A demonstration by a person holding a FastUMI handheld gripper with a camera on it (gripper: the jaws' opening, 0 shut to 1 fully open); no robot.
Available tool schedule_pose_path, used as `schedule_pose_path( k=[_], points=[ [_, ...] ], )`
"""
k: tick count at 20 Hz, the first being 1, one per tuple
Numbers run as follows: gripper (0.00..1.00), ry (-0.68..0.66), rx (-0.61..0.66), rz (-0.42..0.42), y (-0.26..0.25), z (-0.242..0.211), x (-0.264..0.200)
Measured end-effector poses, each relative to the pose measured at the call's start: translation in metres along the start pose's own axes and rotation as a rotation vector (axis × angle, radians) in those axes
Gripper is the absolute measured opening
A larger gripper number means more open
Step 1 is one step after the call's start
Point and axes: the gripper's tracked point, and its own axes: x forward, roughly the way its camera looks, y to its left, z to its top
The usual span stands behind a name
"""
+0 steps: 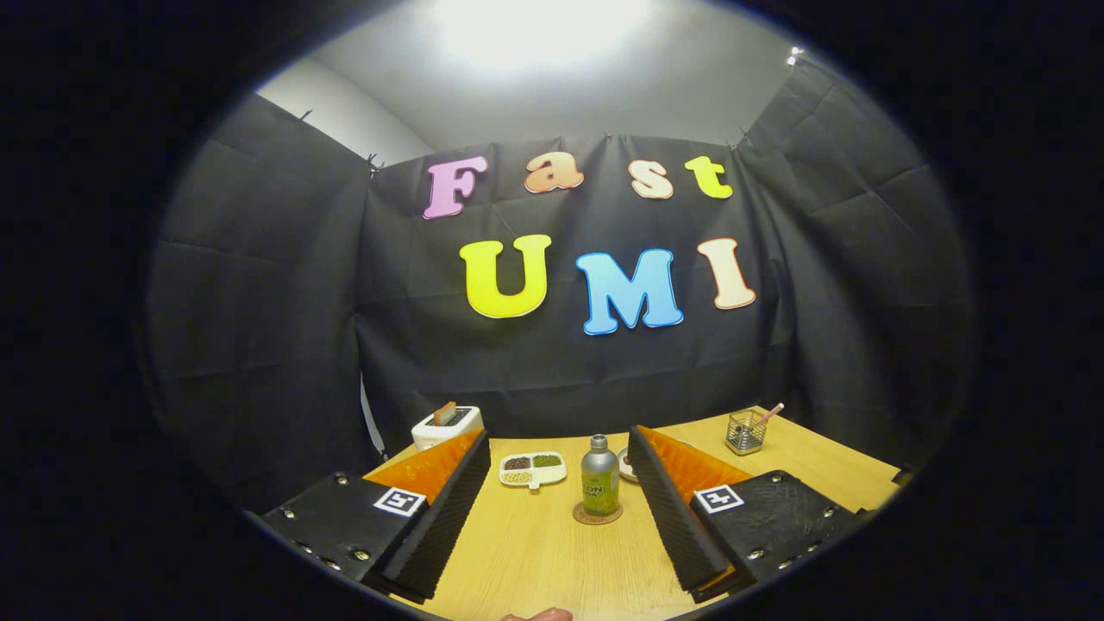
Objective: Take the bottle from table, then pour the juice into the cup, finally place the bottle on the coaster
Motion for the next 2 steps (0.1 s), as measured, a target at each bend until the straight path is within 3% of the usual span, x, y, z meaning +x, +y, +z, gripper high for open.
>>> schedule_pose_path(
  k=[2],
  points=[
    [0.98, -0.015, 0.002, 0.013, 0.0019, 0.0048, -0.0069]
  ],
)
